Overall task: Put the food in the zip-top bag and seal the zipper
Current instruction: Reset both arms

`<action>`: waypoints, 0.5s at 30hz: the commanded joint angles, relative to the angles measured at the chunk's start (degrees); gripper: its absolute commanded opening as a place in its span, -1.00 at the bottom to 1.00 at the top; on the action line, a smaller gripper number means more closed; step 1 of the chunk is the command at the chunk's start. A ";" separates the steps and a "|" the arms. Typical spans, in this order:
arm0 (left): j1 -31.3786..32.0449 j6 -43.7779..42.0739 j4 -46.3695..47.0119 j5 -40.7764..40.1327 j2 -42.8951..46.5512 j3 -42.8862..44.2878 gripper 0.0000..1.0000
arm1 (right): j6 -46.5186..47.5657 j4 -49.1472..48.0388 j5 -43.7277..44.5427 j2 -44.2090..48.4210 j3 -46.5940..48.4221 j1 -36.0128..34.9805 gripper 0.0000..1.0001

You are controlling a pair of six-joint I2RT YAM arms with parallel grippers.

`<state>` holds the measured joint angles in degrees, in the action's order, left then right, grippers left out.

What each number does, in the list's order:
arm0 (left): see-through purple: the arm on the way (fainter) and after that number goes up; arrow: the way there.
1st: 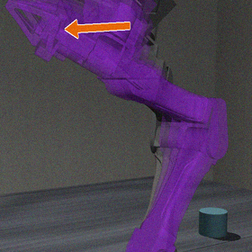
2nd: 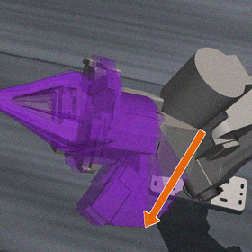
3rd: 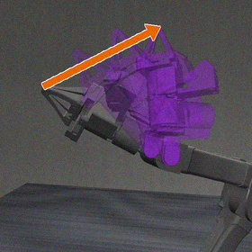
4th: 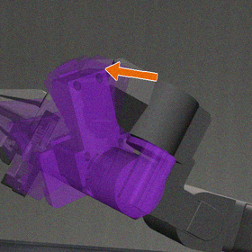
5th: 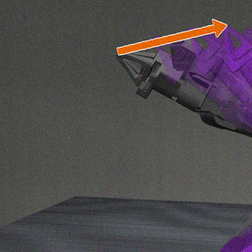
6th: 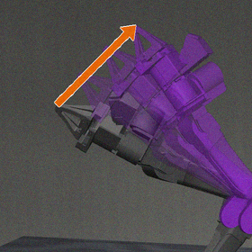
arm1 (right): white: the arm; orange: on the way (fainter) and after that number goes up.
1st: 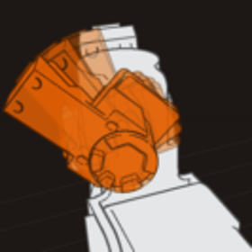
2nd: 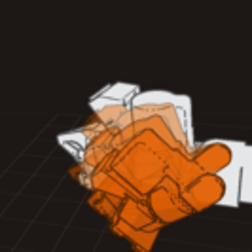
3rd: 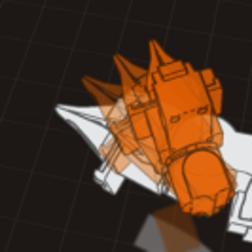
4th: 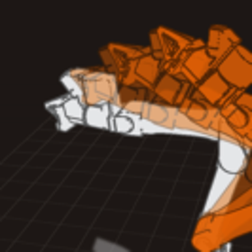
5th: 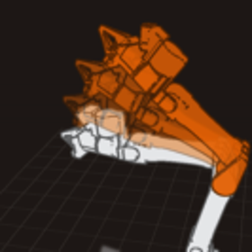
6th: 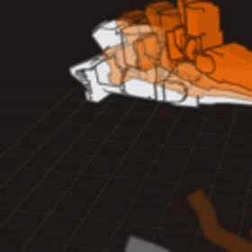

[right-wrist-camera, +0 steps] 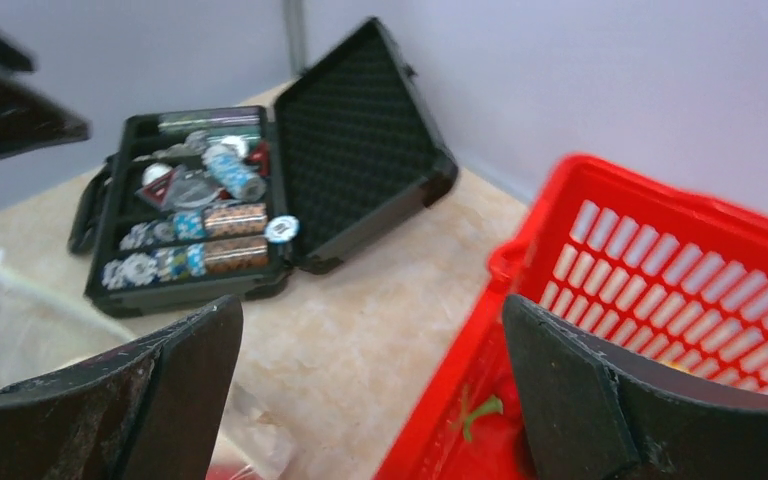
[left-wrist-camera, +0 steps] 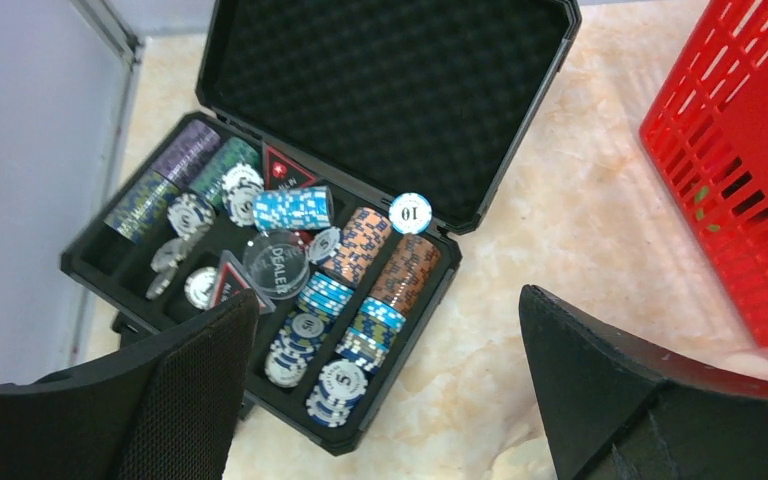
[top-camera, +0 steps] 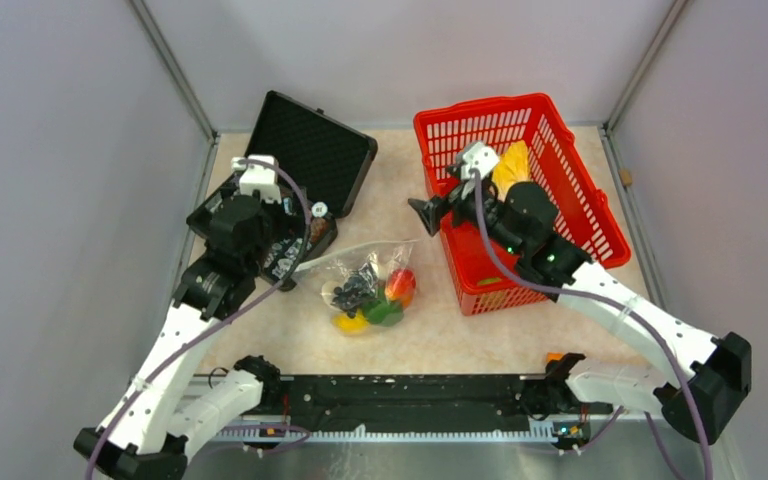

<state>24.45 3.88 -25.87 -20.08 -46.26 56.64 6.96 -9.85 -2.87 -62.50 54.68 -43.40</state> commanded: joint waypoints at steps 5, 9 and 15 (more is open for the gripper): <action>-11.90 11.83 0.54 11.73 -5.63 8.02 0.97 | -21.55 9.61 7.08 -5.39 11.84 13.72 0.98; -21.80 16.37 -0.35 16.44 -9.89 11.77 0.97 | -27.67 13.78 -1.12 -8.34 16.34 23.98 0.97; -29.83 24.04 -4.54 14.41 -15.12 15.07 0.97 | -26.41 22.03 -5.18 -9.71 24.07 36.58 0.97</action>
<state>-2.37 20.43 -28.23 -5.63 -59.59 69.49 -17.52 6.02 -4.03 -71.81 70.83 -12.21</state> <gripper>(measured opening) 0.986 0.985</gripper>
